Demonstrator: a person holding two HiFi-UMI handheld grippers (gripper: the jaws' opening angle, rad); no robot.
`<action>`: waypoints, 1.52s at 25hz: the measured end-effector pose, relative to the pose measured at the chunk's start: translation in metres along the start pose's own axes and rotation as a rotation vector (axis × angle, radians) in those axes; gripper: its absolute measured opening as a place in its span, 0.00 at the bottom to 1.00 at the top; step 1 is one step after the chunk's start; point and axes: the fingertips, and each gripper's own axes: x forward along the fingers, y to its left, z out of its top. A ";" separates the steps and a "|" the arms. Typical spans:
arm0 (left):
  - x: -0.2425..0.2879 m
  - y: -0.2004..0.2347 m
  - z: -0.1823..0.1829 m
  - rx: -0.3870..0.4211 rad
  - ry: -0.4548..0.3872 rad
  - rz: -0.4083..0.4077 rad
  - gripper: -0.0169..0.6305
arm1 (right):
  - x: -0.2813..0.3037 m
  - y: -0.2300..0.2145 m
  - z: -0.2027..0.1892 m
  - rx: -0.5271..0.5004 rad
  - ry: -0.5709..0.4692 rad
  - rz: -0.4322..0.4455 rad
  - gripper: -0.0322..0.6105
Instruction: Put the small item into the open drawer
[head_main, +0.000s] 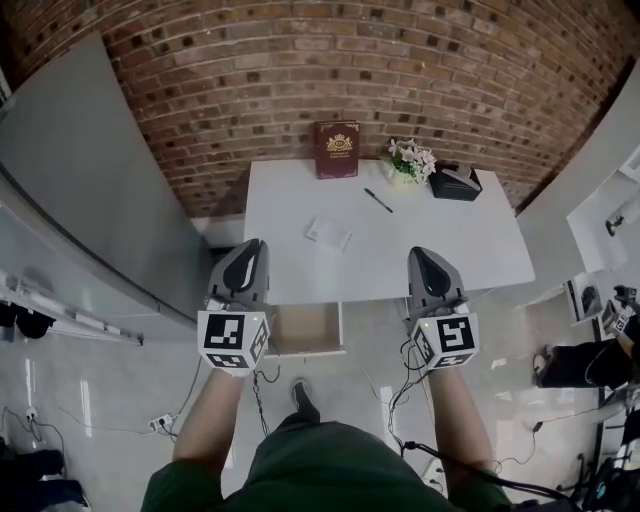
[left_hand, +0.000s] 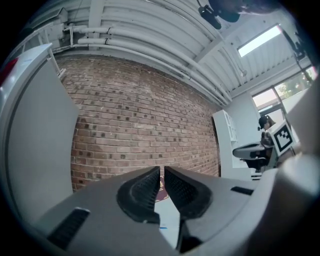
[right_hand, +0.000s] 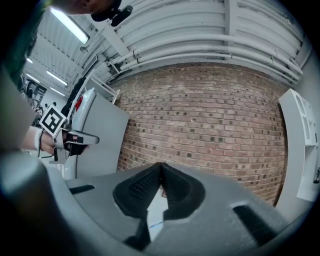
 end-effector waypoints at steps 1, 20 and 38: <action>0.004 0.006 -0.004 -0.003 0.003 0.000 0.06 | 0.008 0.001 -0.002 -0.004 0.009 0.004 0.06; 0.041 0.056 -0.077 -0.040 0.133 0.027 0.06 | 0.106 0.000 -0.083 -0.001 0.177 0.101 0.07; 0.076 0.032 -0.160 -0.107 0.348 0.198 0.11 | 0.193 -0.006 -0.220 0.053 0.380 0.423 0.17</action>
